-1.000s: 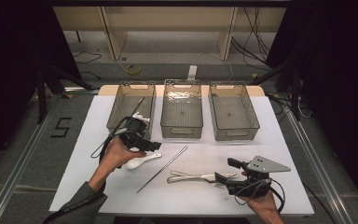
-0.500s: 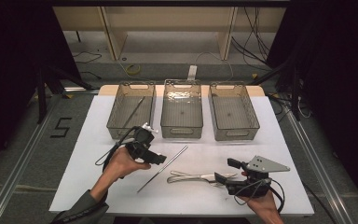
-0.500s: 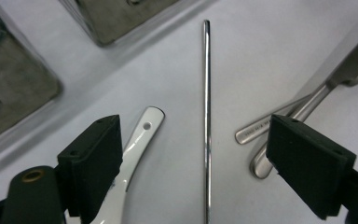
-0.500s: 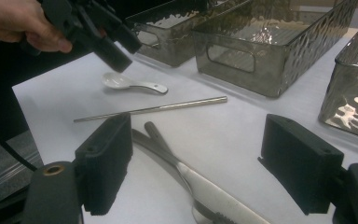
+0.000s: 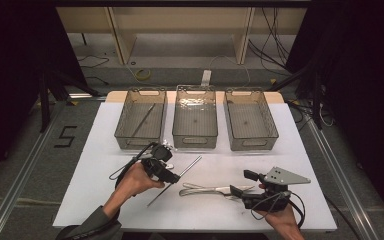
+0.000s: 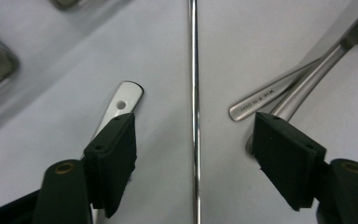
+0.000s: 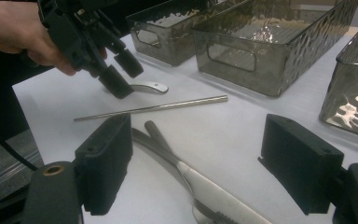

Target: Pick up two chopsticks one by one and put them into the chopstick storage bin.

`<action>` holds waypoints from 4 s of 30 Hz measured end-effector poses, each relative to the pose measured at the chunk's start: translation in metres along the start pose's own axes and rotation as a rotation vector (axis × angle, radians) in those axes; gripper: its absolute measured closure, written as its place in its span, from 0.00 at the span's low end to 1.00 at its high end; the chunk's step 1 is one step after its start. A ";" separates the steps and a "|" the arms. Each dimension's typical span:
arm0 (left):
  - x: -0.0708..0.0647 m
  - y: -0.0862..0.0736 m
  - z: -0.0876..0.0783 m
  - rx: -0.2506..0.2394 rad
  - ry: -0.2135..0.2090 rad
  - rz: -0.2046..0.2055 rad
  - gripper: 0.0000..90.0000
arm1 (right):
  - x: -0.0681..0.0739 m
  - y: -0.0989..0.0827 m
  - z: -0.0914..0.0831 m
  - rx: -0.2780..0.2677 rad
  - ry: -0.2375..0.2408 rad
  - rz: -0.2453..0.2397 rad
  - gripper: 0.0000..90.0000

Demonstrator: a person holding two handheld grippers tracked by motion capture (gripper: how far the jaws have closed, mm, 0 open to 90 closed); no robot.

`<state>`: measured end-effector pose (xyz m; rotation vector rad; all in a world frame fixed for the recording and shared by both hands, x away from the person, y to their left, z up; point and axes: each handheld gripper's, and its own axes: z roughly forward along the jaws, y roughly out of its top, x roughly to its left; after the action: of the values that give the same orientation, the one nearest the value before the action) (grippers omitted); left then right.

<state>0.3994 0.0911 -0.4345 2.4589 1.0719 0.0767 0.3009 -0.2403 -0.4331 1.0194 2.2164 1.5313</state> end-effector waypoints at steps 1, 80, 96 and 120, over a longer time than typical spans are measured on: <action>-0.001 0.000 0.001 0.004 0.003 0.000 0.36 | 0.000 0.000 0.000 -0.001 0.000 0.003 0.29; 0.001 0.002 -0.012 -0.030 -0.011 0.080 0.95 | -0.001 0.001 -0.001 -0.003 0.001 0.002 0.29; 0.025 0.010 -0.063 -0.194 -0.055 0.022 0.95 | -0.002 0.001 -0.002 -0.003 -0.003 0.008 0.29; 0.104 0.040 -0.101 -0.328 0.097 -0.151 0.95 | -0.004 0.000 -0.002 -0.005 -0.004 0.013 0.29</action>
<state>0.4763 0.1797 -0.3403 2.0944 1.1796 0.3022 0.3028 -0.2445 -0.4330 1.0364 2.2061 1.5376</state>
